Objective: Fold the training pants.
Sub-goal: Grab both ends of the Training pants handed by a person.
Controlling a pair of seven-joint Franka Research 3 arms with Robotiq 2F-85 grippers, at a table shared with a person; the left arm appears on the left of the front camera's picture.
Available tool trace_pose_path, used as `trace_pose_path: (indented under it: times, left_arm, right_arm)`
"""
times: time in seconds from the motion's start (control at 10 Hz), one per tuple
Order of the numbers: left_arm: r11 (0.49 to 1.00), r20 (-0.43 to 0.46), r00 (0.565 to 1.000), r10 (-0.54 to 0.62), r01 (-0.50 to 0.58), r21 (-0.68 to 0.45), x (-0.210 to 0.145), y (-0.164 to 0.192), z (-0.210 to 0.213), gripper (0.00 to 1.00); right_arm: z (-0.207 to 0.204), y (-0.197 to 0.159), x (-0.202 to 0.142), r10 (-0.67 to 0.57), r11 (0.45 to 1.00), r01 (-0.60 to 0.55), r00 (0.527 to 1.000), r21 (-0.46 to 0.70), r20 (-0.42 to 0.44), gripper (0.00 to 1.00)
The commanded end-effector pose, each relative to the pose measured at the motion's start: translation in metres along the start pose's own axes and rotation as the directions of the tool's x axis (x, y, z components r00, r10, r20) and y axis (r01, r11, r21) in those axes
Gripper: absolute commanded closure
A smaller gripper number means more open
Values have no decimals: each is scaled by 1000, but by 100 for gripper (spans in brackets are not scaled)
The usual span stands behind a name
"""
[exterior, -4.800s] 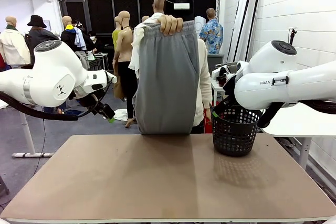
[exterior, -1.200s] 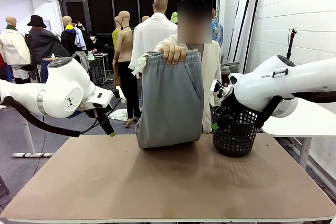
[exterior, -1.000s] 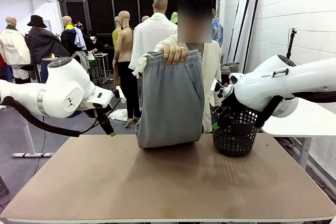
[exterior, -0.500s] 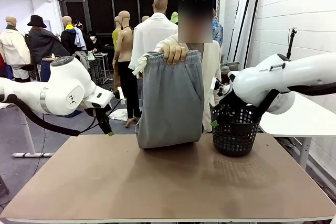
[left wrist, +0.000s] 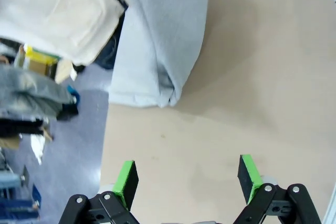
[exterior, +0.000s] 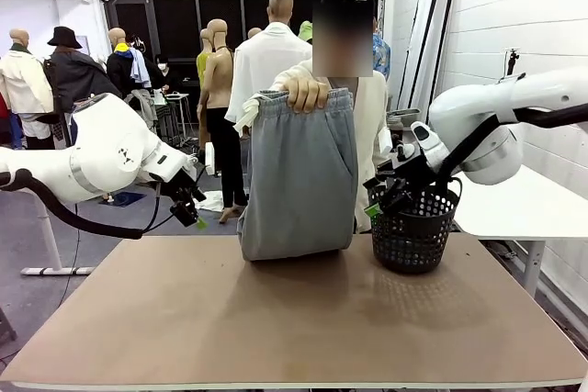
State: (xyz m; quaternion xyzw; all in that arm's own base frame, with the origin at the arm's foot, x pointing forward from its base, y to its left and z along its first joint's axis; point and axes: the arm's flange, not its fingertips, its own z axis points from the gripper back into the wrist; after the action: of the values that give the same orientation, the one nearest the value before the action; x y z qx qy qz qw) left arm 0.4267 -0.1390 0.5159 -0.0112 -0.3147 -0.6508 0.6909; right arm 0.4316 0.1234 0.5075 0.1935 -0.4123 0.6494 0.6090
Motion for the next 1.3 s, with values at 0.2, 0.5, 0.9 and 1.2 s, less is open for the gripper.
trace_pose_path:
  times: [0.2, 0.5, 0.9, 1.2]
  left_arm:
    - [992, 210, 971, -116, 125, -29, -8, 8, -3, 0]
    - [994, 170, 980, -104, 106, -2, 1, 1, 2, 0]
    - [996, 152, 984, -87, 88, 3, 3, 0, 1, 0]
    - [996, 254, 963, -88, 88, 13, 5, 12, -4, 0]
  right_arm:
    - [-20, -15, -15, 8, 999, -12, 996, 42, 93, 0]
    - [-11, -7, -9, -28, 995, 28, 1000, -93, 7, 0]
    - [-14, -13, -13, -11, 1000, 11, 999, -3, 36, 0]
    - [-10, -17, -16, -16, 1000, 17, 992, -3, 123, 0]
